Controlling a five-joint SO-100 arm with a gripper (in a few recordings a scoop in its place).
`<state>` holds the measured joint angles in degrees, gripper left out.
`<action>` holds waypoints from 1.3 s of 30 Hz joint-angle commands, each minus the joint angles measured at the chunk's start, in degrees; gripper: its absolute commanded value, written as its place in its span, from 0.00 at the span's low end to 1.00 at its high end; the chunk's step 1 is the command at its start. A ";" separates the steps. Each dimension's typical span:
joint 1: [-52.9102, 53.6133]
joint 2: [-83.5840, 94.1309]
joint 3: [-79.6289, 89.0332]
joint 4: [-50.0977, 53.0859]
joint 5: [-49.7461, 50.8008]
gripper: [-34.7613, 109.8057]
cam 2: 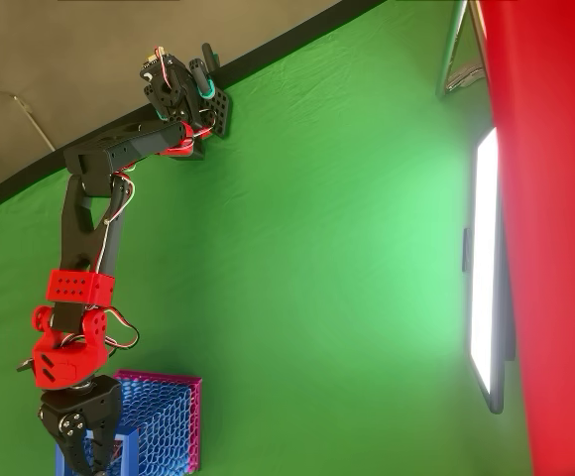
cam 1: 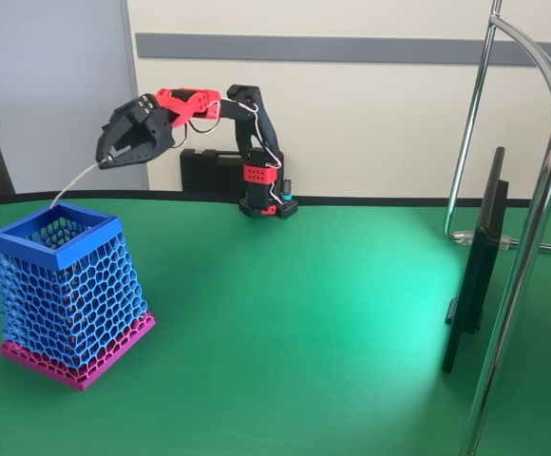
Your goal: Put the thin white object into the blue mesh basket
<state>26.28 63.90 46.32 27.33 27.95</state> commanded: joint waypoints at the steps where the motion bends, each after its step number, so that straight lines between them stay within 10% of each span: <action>1: 1.67 0.44 -2.64 0.62 2.90 0.28; 19: 6.59 12.22 15.56 -3.08 11.16 0.44; 39: -10.20 64.42 65.21 2.37 -10.28 0.33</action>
<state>17.93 122.26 108.63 28.30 20.04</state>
